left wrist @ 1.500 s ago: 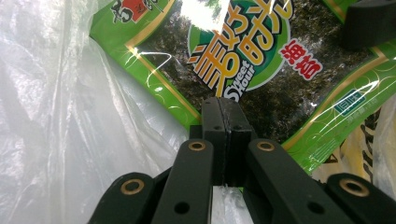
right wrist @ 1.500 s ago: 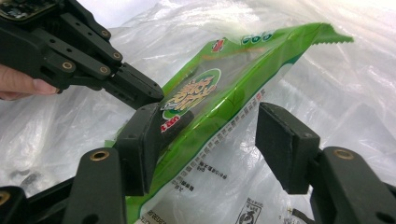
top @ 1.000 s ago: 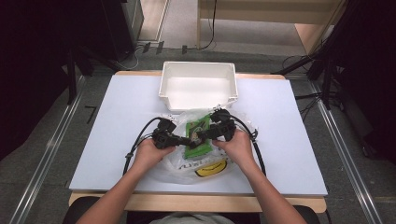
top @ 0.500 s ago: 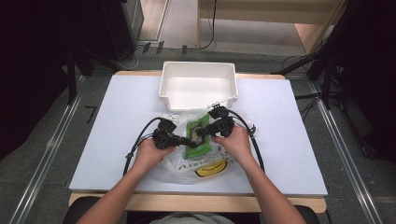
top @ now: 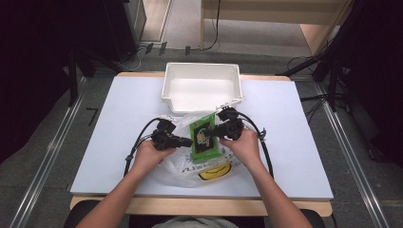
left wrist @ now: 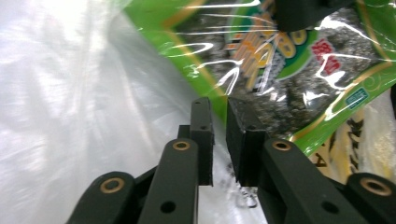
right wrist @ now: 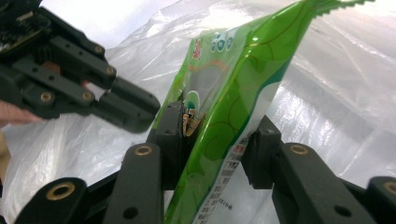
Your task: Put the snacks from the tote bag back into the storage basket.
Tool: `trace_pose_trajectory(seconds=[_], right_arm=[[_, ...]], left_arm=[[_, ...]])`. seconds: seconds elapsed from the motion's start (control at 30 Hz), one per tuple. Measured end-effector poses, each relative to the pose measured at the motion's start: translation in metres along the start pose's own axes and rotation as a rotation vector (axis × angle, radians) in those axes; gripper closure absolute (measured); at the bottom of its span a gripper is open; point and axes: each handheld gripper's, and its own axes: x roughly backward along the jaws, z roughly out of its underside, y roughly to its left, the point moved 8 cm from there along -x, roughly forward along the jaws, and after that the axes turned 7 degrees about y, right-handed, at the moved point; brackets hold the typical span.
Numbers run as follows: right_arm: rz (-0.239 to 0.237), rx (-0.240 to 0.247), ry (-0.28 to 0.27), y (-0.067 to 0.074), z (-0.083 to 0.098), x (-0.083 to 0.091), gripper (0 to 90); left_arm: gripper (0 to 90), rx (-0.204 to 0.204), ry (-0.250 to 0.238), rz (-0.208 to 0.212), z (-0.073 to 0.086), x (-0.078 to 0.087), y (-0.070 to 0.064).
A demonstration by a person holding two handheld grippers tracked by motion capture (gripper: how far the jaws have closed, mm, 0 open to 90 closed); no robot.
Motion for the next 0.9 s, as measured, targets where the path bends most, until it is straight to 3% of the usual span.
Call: trace_pose_trajectory(seconds=[0.2, 0.37, 0.63, 0.9], right_arm=[[-0.021, 0.020, -0.024, 0.007, -0.001, 0.006, 69.9], [-0.041, 0.034, -0.076, 0.015, -0.004, 0.017, 74.5], [-0.011, 0.070, -0.109, 0.018, -0.006, 0.027, 75.0], [0.020, 0.084, -0.154, 0.013, -0.010, 0.041, 75.0]], left_arm=[[77.4, 0.002, -0.017, 0.030, -0.001, 0.006, 0.000], [73.8, -0.014, -0.038, 0.047, -0.002, 0.012, -0.002], [70.0, -0.023, -0.025, 0.053, -0.001, 0.011, -0.004], [65.1, -0.020, -0.024, 0.046, -0.001, 0.009, -0.003]])
